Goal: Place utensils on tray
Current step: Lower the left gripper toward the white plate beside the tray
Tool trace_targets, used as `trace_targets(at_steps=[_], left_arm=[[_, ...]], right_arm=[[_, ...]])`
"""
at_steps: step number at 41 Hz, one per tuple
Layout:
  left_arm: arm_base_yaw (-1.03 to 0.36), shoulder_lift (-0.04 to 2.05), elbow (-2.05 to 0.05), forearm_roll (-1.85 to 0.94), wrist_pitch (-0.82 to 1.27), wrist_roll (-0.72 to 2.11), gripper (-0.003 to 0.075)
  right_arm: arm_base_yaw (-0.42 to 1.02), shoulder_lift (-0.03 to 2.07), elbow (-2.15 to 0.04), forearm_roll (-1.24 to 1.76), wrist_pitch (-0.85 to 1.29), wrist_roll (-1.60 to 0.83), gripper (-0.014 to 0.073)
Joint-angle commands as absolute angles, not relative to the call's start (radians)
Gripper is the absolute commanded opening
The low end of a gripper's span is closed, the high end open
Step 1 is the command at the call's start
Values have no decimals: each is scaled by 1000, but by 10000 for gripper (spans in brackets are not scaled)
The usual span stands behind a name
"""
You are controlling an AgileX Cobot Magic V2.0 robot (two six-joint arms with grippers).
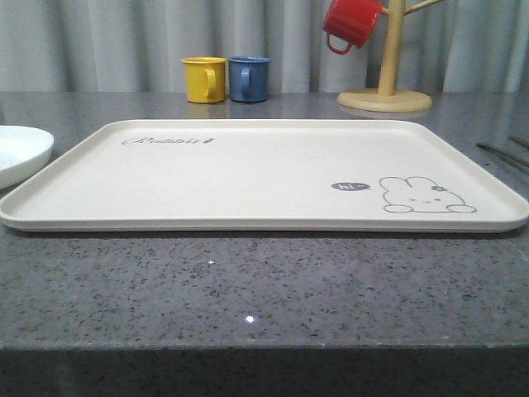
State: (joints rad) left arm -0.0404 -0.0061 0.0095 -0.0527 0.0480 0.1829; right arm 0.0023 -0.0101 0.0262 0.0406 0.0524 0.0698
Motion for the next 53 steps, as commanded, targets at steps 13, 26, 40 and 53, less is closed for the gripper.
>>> trace_targets(at_steps=[13, 26, 40, 53], left_arm=[[-39, -29, 6, -52, -36, 173, -18], [-39, -29, 6, -52, -52, 173, -18], [-39, -20, -236, -79, 15, 173, -18], [-39, 170, -656, -37, 355, 173, -18]], right_arm=[[-2, -27, 26, 40, -31, 59, -68], [-2, -27, 26, 40, -49, 59, -68], [-2, -8, -253, 41, 95, 59, -68], [-2, 235, -665, 40, 444, 59, -68]])
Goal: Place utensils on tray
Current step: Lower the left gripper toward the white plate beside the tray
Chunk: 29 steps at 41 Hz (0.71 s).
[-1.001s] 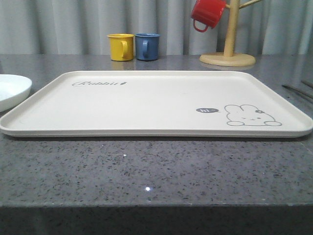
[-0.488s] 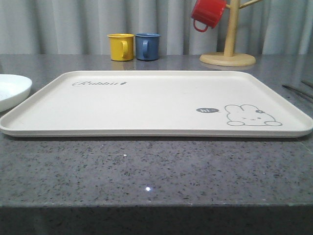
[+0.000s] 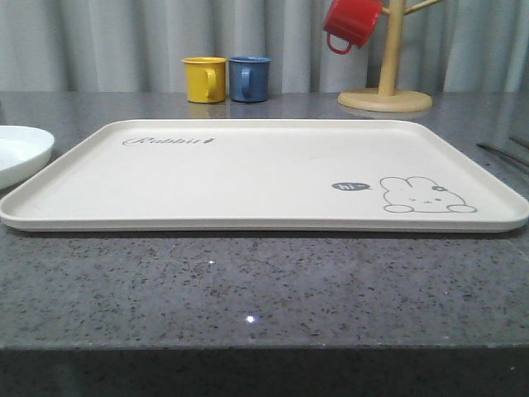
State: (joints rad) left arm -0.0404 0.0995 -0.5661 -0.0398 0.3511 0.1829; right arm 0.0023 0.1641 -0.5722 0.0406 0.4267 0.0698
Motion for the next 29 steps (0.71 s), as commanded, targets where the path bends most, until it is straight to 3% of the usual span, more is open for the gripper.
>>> trace_targets(at_steps=[1, 12, 25, 29], left_arm=[[-39, 186, -679, -37, 376, 173, -18], [-39, 348, -730, -37, 454, 173, -18], [-39, 428, -730, -37, 480, 173, -18], [-39, 450, -730, -37, 517, 173, -13]], right_arm=[[-2, 257, -682, 40, 464, 59, -68], [-2, 423, -712, 40, 595, 59, -68], [-2, 521, -641, 40, 603, 59, -64], [-2, 551, -641, 39, 627, 58, 10]])
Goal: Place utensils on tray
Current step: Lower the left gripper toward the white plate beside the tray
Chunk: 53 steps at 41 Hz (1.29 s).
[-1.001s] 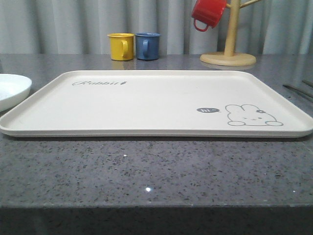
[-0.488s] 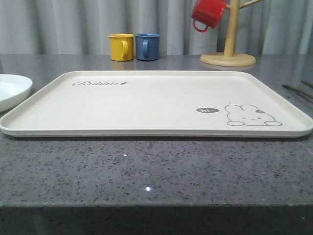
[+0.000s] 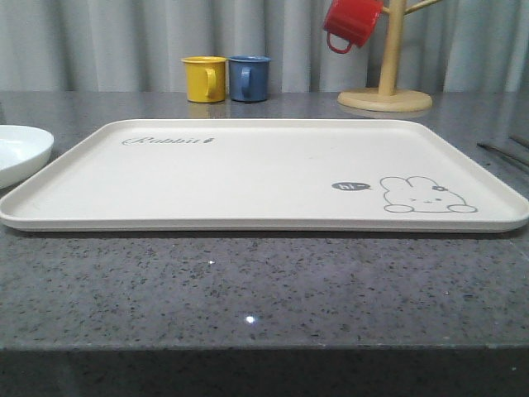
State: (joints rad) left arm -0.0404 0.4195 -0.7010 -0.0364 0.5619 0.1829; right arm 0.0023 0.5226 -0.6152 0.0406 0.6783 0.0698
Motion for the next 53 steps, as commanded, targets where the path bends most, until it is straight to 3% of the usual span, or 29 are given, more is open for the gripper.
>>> trace_targets(at_steps=[1, 5, 8, 11, 14, 28, 34, 43, 53], left_arm=[[-39, 456, -730, -37, 532, 173, -5], [-39, 486, -730, -37, 574, 173, 118], [-39, 506, -730, -37, 593, 173, 281], [-39, 524, -730, -37, 604, 173, 426], [-39, 546, -730, -37, 622, 173, 498], [-39, 813, -877, 23, 946, 173, 494], [-20, 953, -944, 54, 963, 173, 494], [179, 1148, -1053, 14, 947, 176, 494], [347, 1341, -1117, -365, 919, 401, 494]], right_arm=[[-2, 559, -641, 39, 632, 58, 57], [-2, 583, -641, 39, 645, 58, 267], [-2, 595, -641, 39, 644, 58, 399], [-2, 597, -641, 39, 639, 58, 447], [-2, 597, -641, 39, 639, 58, 447], [-2, 597, -641, 39, 639, 58, 447], [-2, 597, -641, 39, 639, 58, 447], [-2, 597, -641, 39, 639, 58, 447], [-2, 597, -641, 39, 639, 58, 447]])
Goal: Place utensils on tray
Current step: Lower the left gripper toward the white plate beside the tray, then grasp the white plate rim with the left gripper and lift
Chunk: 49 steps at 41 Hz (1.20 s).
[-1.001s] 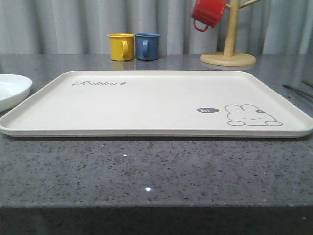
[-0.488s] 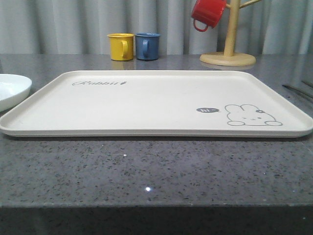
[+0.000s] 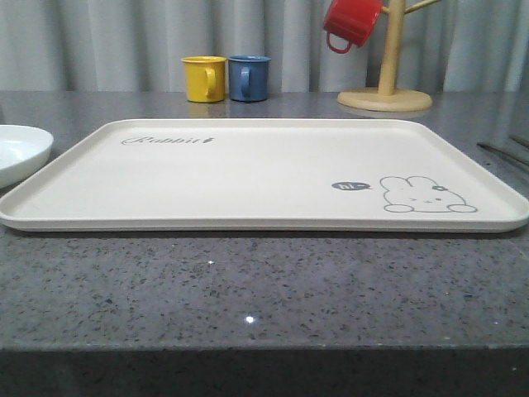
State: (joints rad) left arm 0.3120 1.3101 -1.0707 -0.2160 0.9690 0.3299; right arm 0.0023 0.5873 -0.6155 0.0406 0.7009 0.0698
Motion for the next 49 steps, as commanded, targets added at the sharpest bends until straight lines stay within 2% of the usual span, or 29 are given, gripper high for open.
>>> trace_targets(at_steps=[1, 10, 20, 23, 38, 49], left_arm=[[356, 1358, -1122, -396, 915, 415, 494], [374, 1498, -1155, -432, 846, 416, 494], [368, 1550, -1154, -442, 820, 416, 489], [366, 1550, -1154, -442, 822, 416, 439], [364, 1550, -1154, -411, 861, 416, -13], [364, 1529, -1227, -445, 924, 418, -18]], right_arm=[[-2, 597, -641, 39, 639, 58, 447], [-2, 597, -641, 39, 639, 58, 447], [-2, 597, -641, 39, 639, 58, 447], [-2, 597, -641, 39, 639, 58, 447], [-2, 597, -641, 39, 639, 58, 447], [-2, 597, -641, 39, 639, 58, 447]])
